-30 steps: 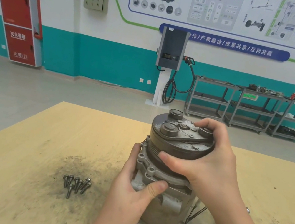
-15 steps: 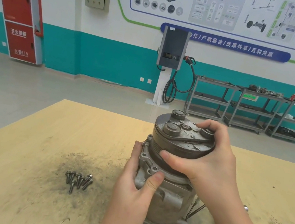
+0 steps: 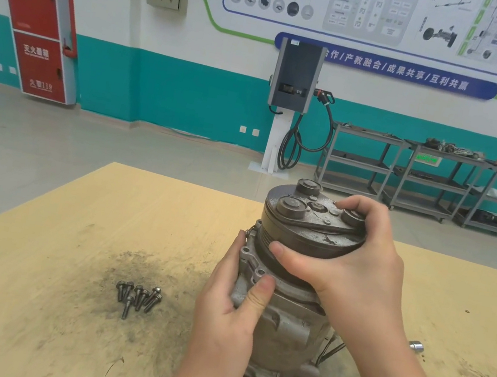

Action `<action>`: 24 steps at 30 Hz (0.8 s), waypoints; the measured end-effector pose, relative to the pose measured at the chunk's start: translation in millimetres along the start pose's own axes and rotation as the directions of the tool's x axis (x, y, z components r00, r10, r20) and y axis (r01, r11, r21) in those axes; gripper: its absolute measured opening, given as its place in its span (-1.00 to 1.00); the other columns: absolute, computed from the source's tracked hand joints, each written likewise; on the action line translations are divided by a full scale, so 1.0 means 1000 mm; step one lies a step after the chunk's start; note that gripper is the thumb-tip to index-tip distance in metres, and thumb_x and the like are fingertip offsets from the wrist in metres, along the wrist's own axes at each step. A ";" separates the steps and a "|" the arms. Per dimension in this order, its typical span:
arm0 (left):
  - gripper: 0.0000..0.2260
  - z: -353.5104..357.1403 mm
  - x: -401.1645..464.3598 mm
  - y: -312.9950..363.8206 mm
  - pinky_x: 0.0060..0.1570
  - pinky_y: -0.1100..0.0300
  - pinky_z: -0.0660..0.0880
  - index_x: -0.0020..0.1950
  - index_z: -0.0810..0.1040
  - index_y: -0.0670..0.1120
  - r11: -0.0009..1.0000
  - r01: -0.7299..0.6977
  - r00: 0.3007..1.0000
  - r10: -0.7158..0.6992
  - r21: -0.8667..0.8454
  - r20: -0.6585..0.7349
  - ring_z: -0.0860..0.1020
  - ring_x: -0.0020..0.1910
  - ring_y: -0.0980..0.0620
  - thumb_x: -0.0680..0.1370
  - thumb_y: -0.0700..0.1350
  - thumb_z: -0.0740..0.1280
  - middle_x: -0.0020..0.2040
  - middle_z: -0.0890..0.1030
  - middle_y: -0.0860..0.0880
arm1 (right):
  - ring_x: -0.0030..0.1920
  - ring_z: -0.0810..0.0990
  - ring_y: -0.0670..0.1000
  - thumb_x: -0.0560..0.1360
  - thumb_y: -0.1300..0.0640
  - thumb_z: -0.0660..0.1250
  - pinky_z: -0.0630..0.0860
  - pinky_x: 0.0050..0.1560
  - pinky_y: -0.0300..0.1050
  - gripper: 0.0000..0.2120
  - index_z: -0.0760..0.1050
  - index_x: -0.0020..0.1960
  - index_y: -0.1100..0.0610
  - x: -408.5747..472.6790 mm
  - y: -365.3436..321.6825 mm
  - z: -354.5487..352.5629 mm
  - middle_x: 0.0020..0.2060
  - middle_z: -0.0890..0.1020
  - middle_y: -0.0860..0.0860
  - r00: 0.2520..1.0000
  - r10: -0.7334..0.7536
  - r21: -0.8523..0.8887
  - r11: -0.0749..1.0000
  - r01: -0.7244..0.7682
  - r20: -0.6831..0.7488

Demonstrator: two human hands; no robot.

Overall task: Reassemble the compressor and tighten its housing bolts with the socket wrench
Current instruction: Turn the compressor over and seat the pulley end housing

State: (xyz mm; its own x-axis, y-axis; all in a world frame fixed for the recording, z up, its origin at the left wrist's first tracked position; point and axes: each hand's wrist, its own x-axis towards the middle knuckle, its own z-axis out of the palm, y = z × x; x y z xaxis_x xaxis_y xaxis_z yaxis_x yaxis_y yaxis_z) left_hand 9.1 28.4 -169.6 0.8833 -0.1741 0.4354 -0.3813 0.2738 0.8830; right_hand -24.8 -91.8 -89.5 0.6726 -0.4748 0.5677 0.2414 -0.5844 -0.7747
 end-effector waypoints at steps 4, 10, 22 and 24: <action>-0.60 0.002 -0.002 0.001 0.13 0.60 0.31 0.32 0.38 0.26 1.000 -0.001 1.000 0.002 -0.027 0.005 0.40 0.28 0.47 0.51 0.12 0.34 0.23 0.48 0.50 | -0.08 0.55 -0.30 -0.12 -0.29 0.57 0.47 -0.10 -0.25 -0.26 0.35 0.00 -0.30 0.000 -0.001 0.000 -0.08 0.55 -0.41 1.000 0.003 -0.013 1.000 -0.004 -0.006; -0.39 0.000 -0.003 -0.003 0.27 0.47 0.33 0.41 0.30 0.26 0.999 -0.009 1.000 0.008 0.036 0.011 0.37 0.36 0.40 0.38 0.29 0.31 0.33 0.45 0.42 | -0.08 0.57 -0.26 -0.13 -0.33 0.54 0.51 -0.07 -0.18 -0.24 0.33 0.02 -0.31 0.000 0.002 -0.002 -0.09 0.58 -0.34 1.000 0.005 -0.036 0.999 -0.005 0.012; -0.36 0.020 -0.011 -0.006 0.42 0.24 0.30 0.51 0.22 0.19 0.999 0.025 0.997 -0.022 0.041 -0.078 0.33 0.40 0.37 0.48 0.23 0.34 0.42 0.37 0.34 | -0.03 0.59 -0.26 -0.08 -0.29 0.57 0.50 -0.01 -0.18 -0.23 0.29 0.05 -0.35 0.009 0.012 -0.011 0.00 0.56 -0.36 0.990 0.001 0.026 1.000 -0.005 0.141; -0.40 0.025 -0.012 -0.004 0.31 0.46 0.30 0.41 0.18 0.25 1.000 -0.006 0.997 0.007 0.007 -0.072 0.30 0.38 0.44 0.43 0.14 0.36 0.41 0.29 0.43 | -0.01 0.59 -0.25 -0.08 -0.30 0.57 0.52 0.04 -0.12 -0.22 0.30 0.06 -0.36 0.012 0.014 -0.016 0.01 0.55 -0.38 0.986 0.005 0.014 1.000 -0.008 0.165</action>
State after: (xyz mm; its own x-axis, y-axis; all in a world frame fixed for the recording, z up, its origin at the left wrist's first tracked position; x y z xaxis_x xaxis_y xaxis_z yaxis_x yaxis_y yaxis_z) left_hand -7.0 5.9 -173.9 0.8980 -0.1042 0.4276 -0.3886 0.2682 0.8815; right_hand -24.8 -115.7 -89.3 0.7802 -0.3625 0.5098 0.2460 -0.5715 -0.7829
